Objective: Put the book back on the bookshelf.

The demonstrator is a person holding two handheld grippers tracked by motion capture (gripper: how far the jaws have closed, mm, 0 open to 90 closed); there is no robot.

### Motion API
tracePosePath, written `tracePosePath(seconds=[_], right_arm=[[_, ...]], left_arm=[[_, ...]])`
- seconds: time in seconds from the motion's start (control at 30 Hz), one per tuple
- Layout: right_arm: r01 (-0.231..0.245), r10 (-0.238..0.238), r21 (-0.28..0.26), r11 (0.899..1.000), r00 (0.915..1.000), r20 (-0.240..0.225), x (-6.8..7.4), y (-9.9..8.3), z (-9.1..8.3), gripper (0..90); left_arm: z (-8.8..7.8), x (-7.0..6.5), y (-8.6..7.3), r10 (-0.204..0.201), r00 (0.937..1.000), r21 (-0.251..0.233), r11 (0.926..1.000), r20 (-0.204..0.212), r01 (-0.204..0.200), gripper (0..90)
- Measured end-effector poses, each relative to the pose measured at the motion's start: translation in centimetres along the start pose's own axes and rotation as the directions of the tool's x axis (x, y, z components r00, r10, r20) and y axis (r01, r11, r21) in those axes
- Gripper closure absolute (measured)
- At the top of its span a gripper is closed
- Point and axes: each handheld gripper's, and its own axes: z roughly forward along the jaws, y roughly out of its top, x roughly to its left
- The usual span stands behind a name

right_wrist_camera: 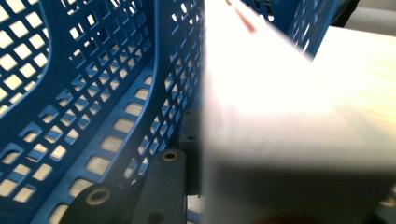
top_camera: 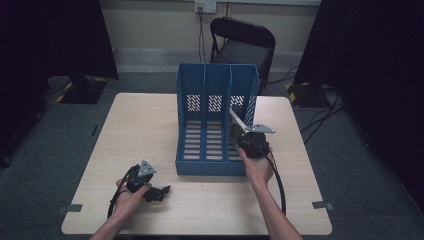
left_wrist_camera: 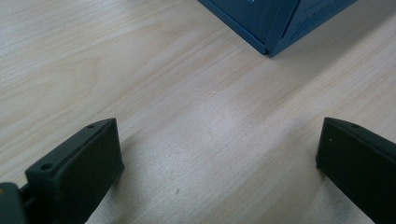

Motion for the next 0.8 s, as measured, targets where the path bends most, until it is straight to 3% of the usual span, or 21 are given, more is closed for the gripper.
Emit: tracePosePath(seconds=[0.13, 0.43, 0.53, 0.67, 0.8], right_arm=[[-0.026, 0.026, -0.011, 1.0, 0.9996, -0.008, -0.3, -0.6, -0.3, 75.2], [-0.015, 0.014, -0.027, 1.0, 0.9995, -0.027, -0.4, -1.3, -1.0, 74.1], [-0.001, 0.0, -0.063, 0.998, 0.9999, -0.017, -0.1, -1.5, -1.3, 73.5], [-0.021, 0.017, -0.109, 0.994, 0.9991, -0.038, -0.3, -1.8, -1.8, 70.4], [-0.022, 0.018, -0.144, 0.989, 0.9995, -0.027, -0.1, -2.1, -2.2, 67.0]], left_arm=[[0.0, 0.0, 0.0, 0.002, 1.0, 0.0, 1.0, -0.001, -0.002, 0.0], [0.0, 0.0, 0.0, 0.002, 1.0, 0.0, 1.0, -0.001, -0.002, 0.0], [0.0, 0.0, 0.0, 0.002, 1.0, 0.0, 1.0, 0.0, -0.002, 0.0], [0.0, 0.0, 0.0, 0.0, 1.0, -0.001, 1.0, 0.001, 0.0, 0.0], [0.0, 0.0, 0.0, 0.002, 1.0, 0.0, 1.0, 0.0, -0.002, 0.0]])
